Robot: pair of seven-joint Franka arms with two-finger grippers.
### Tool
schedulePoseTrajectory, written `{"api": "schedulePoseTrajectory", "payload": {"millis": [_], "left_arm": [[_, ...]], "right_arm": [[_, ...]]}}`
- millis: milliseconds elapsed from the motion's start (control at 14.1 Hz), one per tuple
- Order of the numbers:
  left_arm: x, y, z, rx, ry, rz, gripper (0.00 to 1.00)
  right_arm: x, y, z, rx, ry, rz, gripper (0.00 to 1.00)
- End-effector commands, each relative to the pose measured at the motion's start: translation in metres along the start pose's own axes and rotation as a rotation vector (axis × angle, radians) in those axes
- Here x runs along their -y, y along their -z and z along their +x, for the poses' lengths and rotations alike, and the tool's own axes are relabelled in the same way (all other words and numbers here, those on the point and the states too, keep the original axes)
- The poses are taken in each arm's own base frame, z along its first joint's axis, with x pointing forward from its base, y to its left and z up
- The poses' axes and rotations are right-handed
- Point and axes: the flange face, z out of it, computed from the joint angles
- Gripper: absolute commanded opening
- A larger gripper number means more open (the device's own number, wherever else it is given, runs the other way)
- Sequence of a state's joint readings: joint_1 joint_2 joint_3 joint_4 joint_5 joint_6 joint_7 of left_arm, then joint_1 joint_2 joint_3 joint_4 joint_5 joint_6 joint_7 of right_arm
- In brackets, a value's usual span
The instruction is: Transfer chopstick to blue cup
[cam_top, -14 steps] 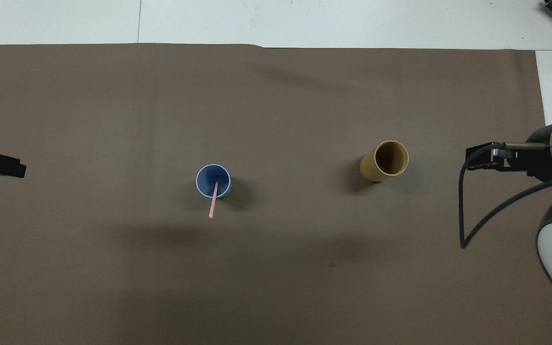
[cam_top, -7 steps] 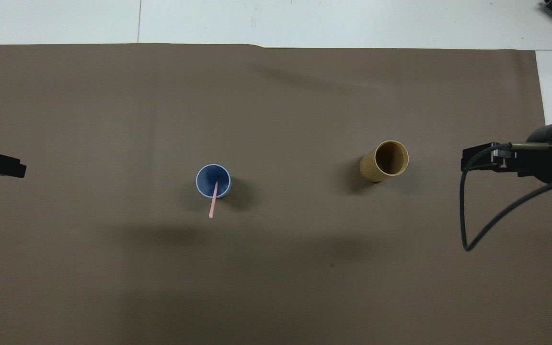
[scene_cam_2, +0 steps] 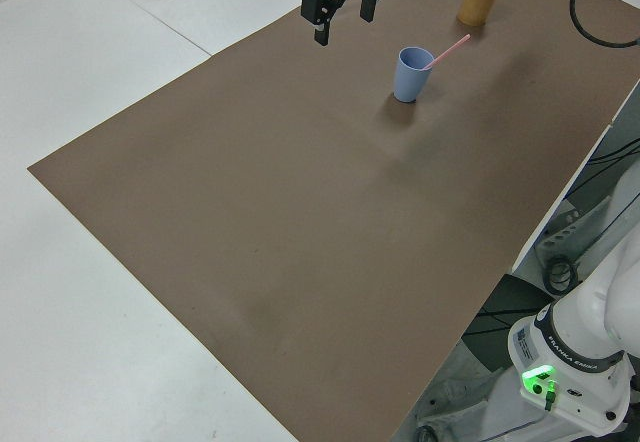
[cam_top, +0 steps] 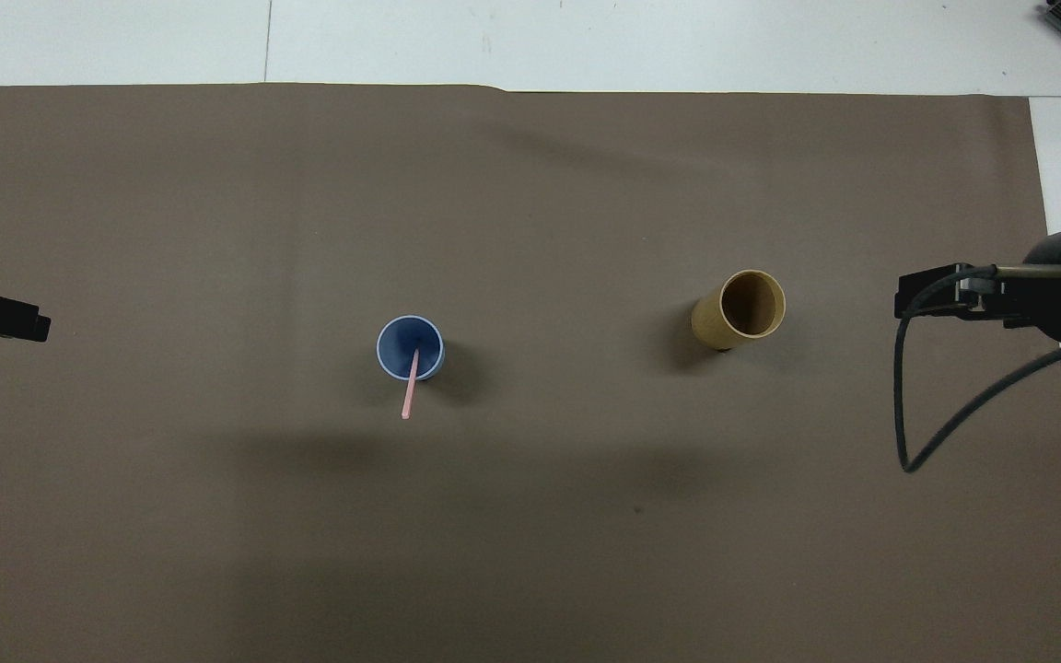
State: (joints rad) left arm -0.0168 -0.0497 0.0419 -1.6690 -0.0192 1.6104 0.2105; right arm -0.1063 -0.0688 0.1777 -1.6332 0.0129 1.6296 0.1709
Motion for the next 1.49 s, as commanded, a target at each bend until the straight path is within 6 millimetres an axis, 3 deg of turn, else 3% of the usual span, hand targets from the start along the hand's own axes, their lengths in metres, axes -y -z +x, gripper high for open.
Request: {"api": "schedulePoseTrajectory", "payload": {"millis": [0,142,426,568,923,1420], "left_arm": [[0.001,0.006,-0.004,0.001,-0.005,0.008,1.0],[0.001,0.006,-0.004,0.001,-0.005,0.008,1.0],[0.001,0.006,-0.004,0.001,-0.005,0.008,1.0],[0.001,0.006,-0.004,0.001,-0.007,0.008,1.0],[0.001,0.006,-0.004,0.001,-0.005,0.008,1.0],[0.002,0.005,-0.003,0.002,-0.005,0.008,1.0]], "right_arm": [[-0.009,0.005,0.006,-0.012,0.024,0.006,1.0],[-0.022,0.006,0.008,-0.013,0.005,0.005,1.0],[-0.003,0.015,0.005,-0.025,0.037,0.008,1.0],[-0.013,0.016,0.007,-0.008,0.022,0.007,1.0],[-0.005,0.017,0.008,0.017,0.025,0.001,1.0],[-0.013,0.017,0.01,0.013,0.011,-0.002,1.0]]}}
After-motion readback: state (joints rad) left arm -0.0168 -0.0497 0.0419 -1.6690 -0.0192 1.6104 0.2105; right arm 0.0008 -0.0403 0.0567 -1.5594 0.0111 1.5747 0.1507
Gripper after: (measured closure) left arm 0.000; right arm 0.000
